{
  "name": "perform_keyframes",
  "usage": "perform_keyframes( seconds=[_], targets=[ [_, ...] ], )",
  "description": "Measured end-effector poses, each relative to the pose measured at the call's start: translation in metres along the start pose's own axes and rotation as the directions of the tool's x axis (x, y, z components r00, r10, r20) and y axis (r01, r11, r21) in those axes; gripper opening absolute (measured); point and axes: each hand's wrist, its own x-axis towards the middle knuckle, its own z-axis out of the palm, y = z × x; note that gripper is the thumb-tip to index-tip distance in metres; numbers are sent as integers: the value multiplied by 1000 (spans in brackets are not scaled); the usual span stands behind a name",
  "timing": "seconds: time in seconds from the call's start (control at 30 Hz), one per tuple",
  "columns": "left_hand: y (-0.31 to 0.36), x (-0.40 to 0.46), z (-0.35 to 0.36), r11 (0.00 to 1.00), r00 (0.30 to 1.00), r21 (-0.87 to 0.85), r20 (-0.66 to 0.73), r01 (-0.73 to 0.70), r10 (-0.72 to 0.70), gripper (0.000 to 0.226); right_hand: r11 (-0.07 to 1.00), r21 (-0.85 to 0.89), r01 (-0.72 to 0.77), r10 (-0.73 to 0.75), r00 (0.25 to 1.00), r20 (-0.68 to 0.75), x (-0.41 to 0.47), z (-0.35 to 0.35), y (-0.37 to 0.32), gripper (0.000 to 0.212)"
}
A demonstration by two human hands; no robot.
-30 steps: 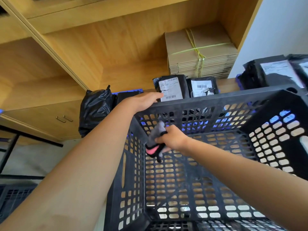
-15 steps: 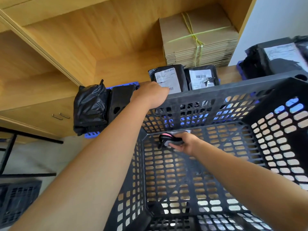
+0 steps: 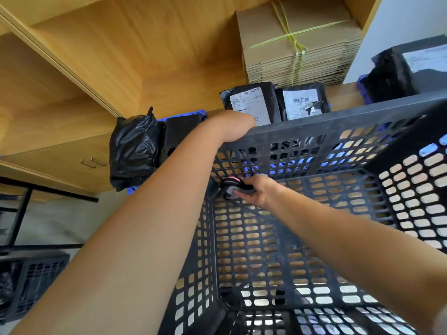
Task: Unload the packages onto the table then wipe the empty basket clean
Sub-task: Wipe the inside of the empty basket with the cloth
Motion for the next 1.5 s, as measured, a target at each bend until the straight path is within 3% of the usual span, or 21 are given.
perform_keyframes(
  seconds=[0.23, 0.37, 0.53, 0.7, 0.93, 1.17, 1.27, 1.37, 1.5],
  targets=[
    [2, 2, -1, 993, 997, 115, 75, -27, 18, 8, 983, 182, 1, -32, 986, 166, -54, 25, -14, 14],
    [5, -6, -5, 993, 982, 113, 190, -34, 12, 32, 959, 284, -23, -32, 982, 187, -83, 33, -20, 16],
    [6, -14, -10, 998, 968, 50, 248, -37, 24, 38, 920, 392, -31, -69, 969, 238, -111, 40, -21, 18],
    [4, -16, -11, 998, 970, 25, 236, -61, 54, 40, 897, 442, -33, -77, 970, 230, -134, 43, -23, 20],
    [-1, -7, -10, 986, 927, -24, 339, -164, 162, 27, 902, 413, 127, -216, 960, 177, -160, 19, -47, 21],
    [-2, -8, -5, 972, 938, 65, 282, -226, 200, 48, 803, 560, 204, -311, 945, 102, -165, -26, -67, 17],
    [-3, -8, -3, 980, 960, 91, 235, -178, 153, 63, 811, 456, 367, -440, 896, 62, -164, -49, -62, 20],
    [-7, -5, -1, 982, 983, 89, 89, -166, 158, 57, 840, 282, 463, -484, 875, 9, -158, -82, -59, 25],
    [2, -5, 6, 957, 970, 158, 26, -243, 241, 36, 930, -173, 324, -332, 943, -14, -150, -111, -48, 23]
  ],
)
